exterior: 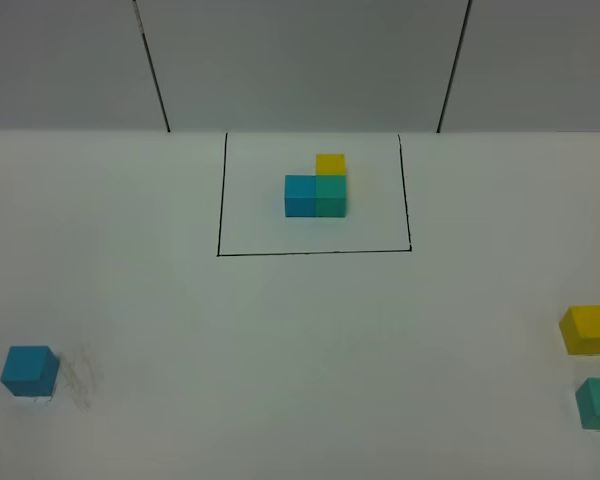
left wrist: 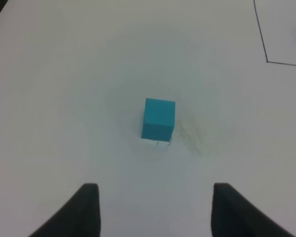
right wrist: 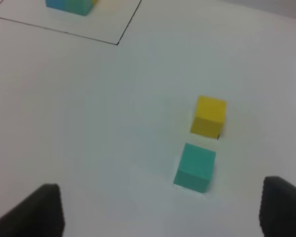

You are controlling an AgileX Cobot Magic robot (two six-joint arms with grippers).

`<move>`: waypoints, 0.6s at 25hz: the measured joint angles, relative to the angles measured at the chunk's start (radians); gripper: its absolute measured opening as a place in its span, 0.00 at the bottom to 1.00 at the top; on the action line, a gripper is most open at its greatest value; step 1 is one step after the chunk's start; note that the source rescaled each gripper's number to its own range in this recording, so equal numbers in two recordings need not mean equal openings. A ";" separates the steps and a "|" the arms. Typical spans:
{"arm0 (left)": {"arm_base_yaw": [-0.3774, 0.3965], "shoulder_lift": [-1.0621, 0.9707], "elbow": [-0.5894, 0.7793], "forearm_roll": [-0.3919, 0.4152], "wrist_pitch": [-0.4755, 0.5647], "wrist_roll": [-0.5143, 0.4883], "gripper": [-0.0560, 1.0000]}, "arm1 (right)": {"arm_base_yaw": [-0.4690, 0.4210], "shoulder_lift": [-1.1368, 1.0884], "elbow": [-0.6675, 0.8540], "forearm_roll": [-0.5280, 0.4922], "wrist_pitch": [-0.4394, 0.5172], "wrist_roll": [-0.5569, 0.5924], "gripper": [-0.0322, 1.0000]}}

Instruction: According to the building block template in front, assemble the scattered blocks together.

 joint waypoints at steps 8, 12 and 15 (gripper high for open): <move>0.000 0.000 0.000 0.000 0.000 0.000 0.22 | 0.000 0.000 0.000 0.000 0.000 0.000 0.67; 0.000 0.000 0.000 0.000 0.000 0.000 0.22 | 0.000 0.000 0.000 0.000 0.000 0.000 0.67; 0.000 0.000 0.000 0.000 0.000 0.001 0.22 | 0.000 0.000 0.000 0.000 0.000 0.000 0.67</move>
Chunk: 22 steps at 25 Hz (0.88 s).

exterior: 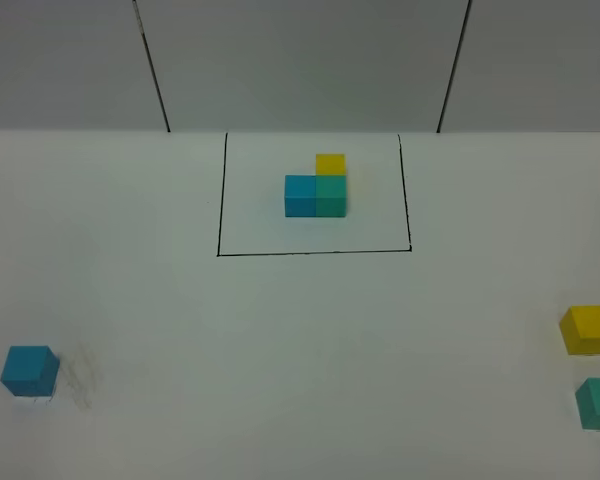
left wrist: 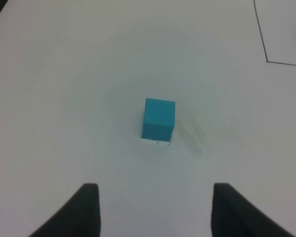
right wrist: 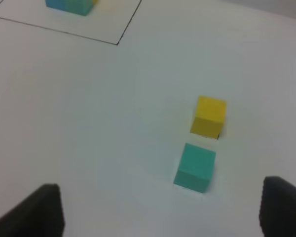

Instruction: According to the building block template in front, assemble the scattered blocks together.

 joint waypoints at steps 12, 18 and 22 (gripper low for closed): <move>0.000 0.001 0.000 0.000 0.000 0.000 0.22 | 0.000 0.000 0.000 0.000 0.000 0.000 0.67; 0.000 0.125 -0.043 0.000 -0.005 -0.057 0.22 | 0.000 0.000 0.000 0.000 0.000 0.000 0.67; 0.000 0.330 -0.121 0.000 -0.011 -0.059 0.34 | 0.000 0.000 0.000 0.000 0.000 0.000 0.67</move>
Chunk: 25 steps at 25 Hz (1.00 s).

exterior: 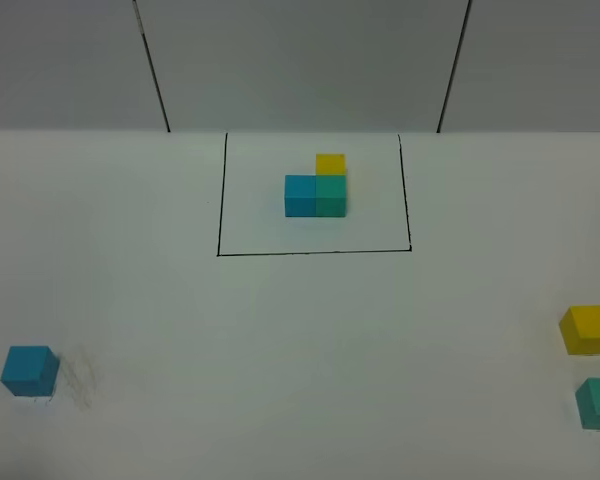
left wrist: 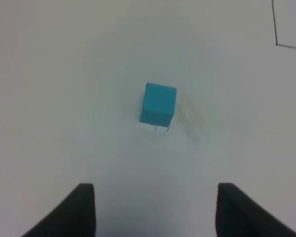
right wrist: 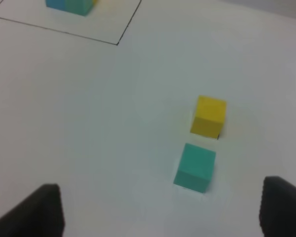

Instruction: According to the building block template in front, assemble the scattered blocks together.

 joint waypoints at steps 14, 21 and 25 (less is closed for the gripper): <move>0.000 0.696 -0.110 0.152 -0.157 -0.035 1.00 | 0.000 0.000 0.000 0.000 0.000 0.000 0.67; 0.000 0.927 -0.111 0.110 -0.347 -0.034 0.99 | 0.000 0.000 0.000 0.000 0.000 0.000 0.67; 0.000 1.038 -0.111 0.098 -0.399 -0.033 0.97 | 0.000 0.000 0.000 0.000 0.000 0.000 0.67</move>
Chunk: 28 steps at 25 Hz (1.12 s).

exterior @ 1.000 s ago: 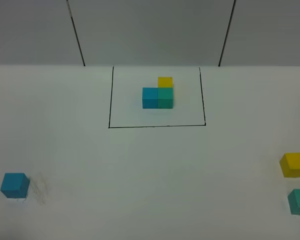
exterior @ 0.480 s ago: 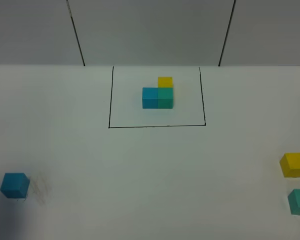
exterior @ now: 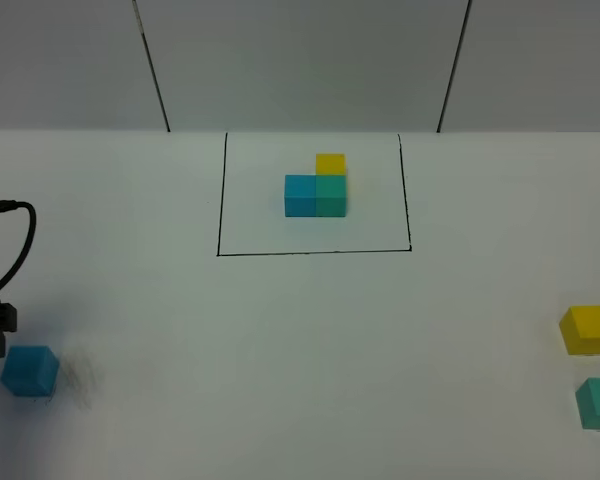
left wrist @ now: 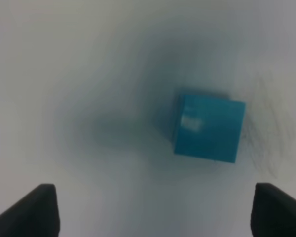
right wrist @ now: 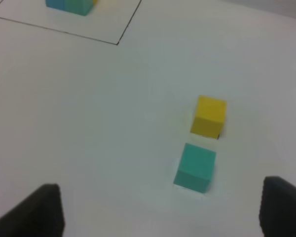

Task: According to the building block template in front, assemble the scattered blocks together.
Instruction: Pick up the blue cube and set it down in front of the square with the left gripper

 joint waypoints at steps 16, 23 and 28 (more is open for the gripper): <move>0.000 0.254 -0.001 -0.173 -0.201 0.153 0.92 | 0.000 0.000 0.000 0.000 0.000 0.000 0.67; 0.000 0.324 -0.001 -0.174 -0.214 0.158 0.92 | 0.000 0.000 0.000 0.000 0.000 0.000 0.67; 0.000 0.348 -0.001 -0.174 -0.238 0.158 0.92 | 0.000 0.000 0.000 0.000 0.000 0.000 0.67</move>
